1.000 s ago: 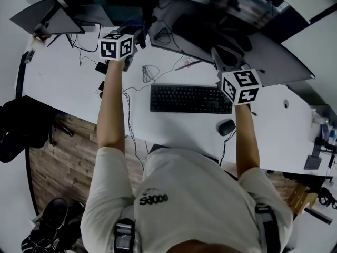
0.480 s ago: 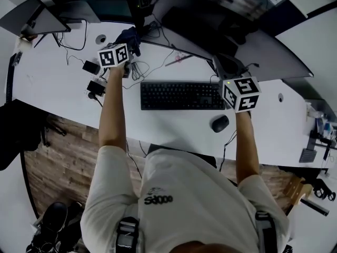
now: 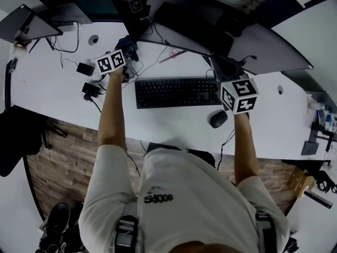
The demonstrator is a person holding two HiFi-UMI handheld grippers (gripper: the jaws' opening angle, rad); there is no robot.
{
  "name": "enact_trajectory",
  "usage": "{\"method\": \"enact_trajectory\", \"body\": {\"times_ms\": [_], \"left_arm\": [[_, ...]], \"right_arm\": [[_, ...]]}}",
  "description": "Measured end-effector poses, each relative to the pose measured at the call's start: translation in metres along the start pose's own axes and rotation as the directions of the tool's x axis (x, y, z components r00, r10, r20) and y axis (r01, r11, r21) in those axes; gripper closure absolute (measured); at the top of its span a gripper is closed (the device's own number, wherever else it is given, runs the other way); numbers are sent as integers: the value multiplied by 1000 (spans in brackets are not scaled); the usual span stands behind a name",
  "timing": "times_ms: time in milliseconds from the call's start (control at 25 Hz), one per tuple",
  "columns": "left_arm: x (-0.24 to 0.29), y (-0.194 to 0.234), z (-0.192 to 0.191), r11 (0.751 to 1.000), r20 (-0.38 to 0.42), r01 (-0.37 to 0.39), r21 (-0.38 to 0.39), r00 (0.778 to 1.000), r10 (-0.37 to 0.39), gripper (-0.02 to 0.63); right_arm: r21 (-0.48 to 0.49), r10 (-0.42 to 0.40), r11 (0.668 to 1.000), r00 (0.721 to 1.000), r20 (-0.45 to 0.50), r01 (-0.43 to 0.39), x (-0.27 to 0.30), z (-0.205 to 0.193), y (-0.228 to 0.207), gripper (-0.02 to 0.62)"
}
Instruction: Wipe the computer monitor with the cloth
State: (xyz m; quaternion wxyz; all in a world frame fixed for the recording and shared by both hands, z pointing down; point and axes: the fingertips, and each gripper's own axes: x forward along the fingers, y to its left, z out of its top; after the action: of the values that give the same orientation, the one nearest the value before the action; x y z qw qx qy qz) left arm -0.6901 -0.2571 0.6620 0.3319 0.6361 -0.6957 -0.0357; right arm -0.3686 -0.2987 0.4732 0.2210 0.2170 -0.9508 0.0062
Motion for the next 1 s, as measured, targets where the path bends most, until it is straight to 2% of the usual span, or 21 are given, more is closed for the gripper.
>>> {"method": "enact_trajectory", "body": {"times_ms": [160,240,400,600,760,920,1000], "left_arm": [[0,-12,-7,1000,30,-23,1,999,23,512],[1,-19,-13,999,25,-18,-27,1000,18,512],[11,-46,-31,995,11,49,-88,999,-48,512],[31,-91,-49,987,33,132,-86,991,-130,512],[42,-123,-63,984,15,168,-59,986,-167,512],[46,-135,-66,970,58,153,-189,988,-145,512],[49,-144,-66,966,76,156,-206,987,-144,512]], "right_arm": [[23,-17,1000,1000,-11,17,-15,-14,-7,595],[36,-21,999,1000,-12,22,-24,-19,-10,595],[45,-38,998,999,-14,38,-48,-27,-17,595],[67,-80,994,996,-27,82,-77,-44,-32,595],[94,-121,988,992,-42,125,-106,-64,-45,595],[124,-160,978,986,-53,165,-130,-82,-60,595],[142,-173,974,983,-55,179,-139,-91,-68,595]]}}
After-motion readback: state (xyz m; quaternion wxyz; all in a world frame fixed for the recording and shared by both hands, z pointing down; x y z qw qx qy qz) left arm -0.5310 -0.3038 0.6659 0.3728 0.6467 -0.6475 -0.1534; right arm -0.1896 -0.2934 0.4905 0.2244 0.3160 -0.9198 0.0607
